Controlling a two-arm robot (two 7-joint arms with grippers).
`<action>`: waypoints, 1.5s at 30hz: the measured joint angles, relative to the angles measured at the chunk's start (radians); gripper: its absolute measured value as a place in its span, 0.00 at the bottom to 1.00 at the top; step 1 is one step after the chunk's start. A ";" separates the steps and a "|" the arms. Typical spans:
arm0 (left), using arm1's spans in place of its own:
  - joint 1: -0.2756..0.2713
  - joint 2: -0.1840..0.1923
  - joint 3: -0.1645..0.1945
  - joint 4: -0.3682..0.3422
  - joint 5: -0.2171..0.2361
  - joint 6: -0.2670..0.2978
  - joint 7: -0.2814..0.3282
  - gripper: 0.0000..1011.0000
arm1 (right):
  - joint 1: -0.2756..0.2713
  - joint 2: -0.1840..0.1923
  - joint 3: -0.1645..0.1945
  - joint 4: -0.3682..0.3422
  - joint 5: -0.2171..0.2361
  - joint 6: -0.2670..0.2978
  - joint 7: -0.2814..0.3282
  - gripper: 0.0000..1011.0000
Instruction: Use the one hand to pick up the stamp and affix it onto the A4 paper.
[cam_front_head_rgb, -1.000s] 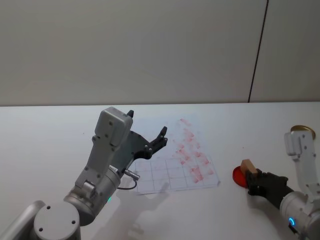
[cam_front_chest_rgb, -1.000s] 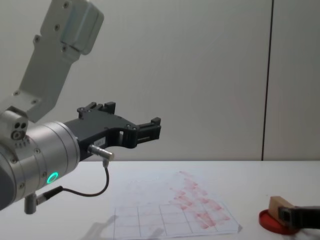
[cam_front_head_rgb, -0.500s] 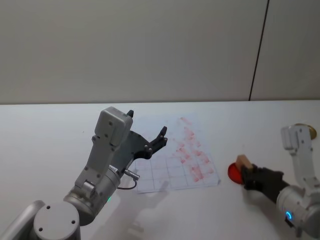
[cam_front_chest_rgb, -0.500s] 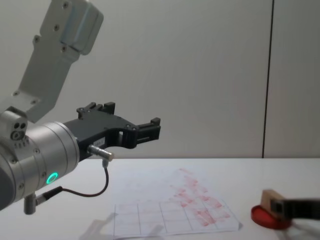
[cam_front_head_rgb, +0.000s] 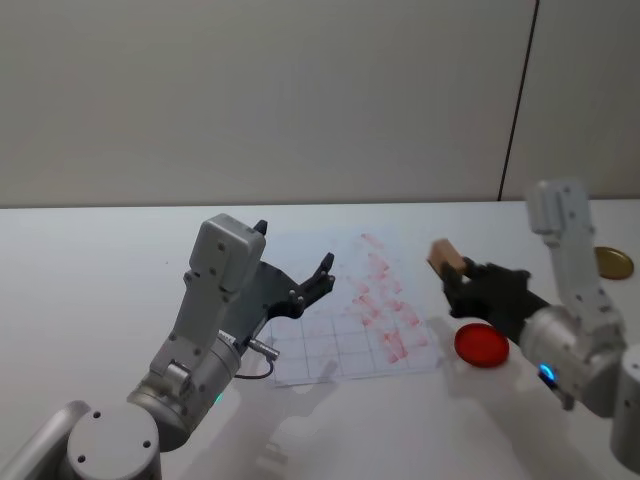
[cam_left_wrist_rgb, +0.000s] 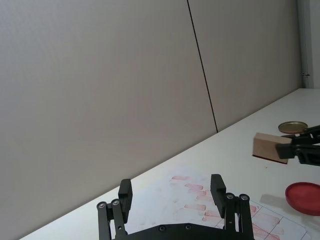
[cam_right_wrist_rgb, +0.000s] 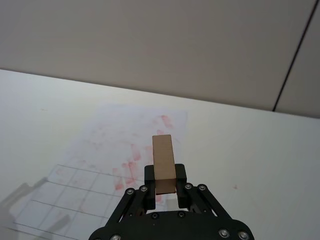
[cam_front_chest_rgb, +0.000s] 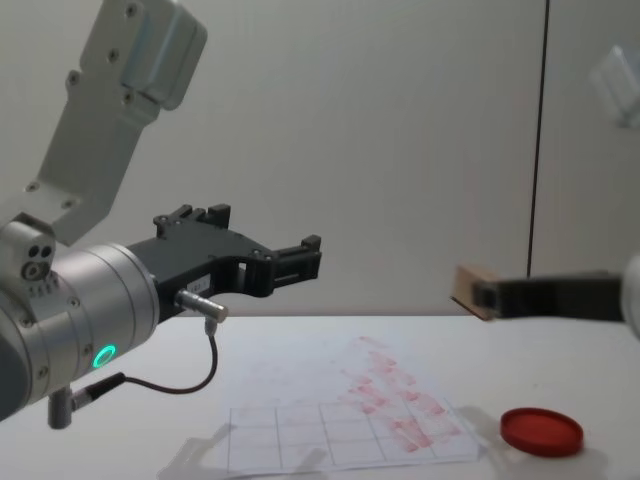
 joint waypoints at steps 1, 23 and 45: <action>0.000 0.000 0.000 0.000 0.000 0.000 0.000 0.98 | 0.006 -0.005 -0.005 -0.002 -0.007 0.004 0.004 0.21; 0.000 0.000 0.000 0.000 0.000 0.000 0.000 0.98 | 0.124 -0.113 -0.090 0.153 -0.126 0.146 0.112 0.21; 0.000 0.000 0.000 0.000 0.000 0.000 0.000 0.98 | 0.177 -0.156 -0.119 0.357 -0.160 0.173 0.173 0.21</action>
